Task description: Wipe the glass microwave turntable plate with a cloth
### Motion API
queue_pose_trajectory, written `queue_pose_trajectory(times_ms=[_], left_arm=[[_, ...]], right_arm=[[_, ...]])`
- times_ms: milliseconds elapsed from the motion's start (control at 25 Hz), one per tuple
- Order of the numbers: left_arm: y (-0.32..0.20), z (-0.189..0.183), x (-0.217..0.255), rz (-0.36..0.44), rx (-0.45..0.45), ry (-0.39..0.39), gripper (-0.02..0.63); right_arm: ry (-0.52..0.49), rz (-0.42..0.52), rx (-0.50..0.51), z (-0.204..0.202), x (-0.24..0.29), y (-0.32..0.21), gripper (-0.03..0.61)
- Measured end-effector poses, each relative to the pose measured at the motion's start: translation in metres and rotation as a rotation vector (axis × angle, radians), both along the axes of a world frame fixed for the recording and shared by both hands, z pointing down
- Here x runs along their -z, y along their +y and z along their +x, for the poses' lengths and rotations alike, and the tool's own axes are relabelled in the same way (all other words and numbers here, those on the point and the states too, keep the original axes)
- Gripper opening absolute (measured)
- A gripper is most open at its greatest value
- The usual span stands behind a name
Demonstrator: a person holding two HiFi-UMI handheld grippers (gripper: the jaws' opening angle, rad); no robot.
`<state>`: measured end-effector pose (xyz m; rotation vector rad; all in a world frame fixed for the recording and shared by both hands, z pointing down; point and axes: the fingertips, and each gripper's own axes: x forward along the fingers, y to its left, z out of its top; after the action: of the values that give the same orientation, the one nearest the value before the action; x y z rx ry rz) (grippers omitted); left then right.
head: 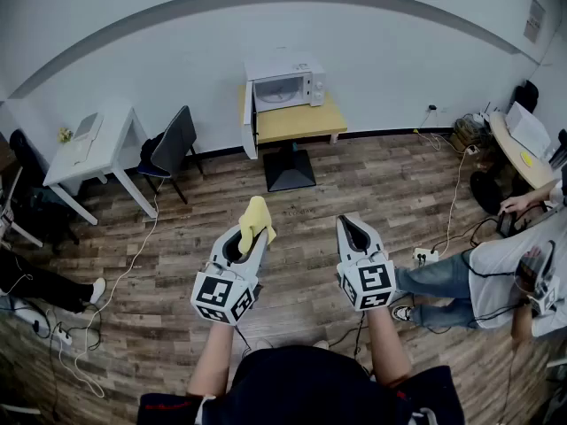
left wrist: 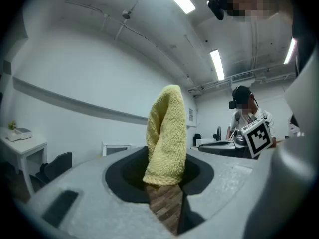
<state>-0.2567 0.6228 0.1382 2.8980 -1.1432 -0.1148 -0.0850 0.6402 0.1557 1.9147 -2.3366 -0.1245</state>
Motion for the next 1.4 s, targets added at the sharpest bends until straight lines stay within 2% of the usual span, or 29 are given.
queue_pose_trajectory(times_ms=[480,1120,1400], left_arm=[[0.004,0.007,-0.005,0.003,0.003,-0.032,0.112],[0.041,0.065,-0.036,-0.003,0.042,-0.079,0.112],[0.020,0.073,-0.038,-0.006,0.049,-0.091,0.112]], right_arm=[[-0.020,-0.014,0.006,0.002,-0.005,0.002,0.009],[-0.026,-0.051,0.052,0.055,-0.034,0.031,0.009],[-0.025,-0.062,0.062,0.064,-0.039,0.012,0.009]])
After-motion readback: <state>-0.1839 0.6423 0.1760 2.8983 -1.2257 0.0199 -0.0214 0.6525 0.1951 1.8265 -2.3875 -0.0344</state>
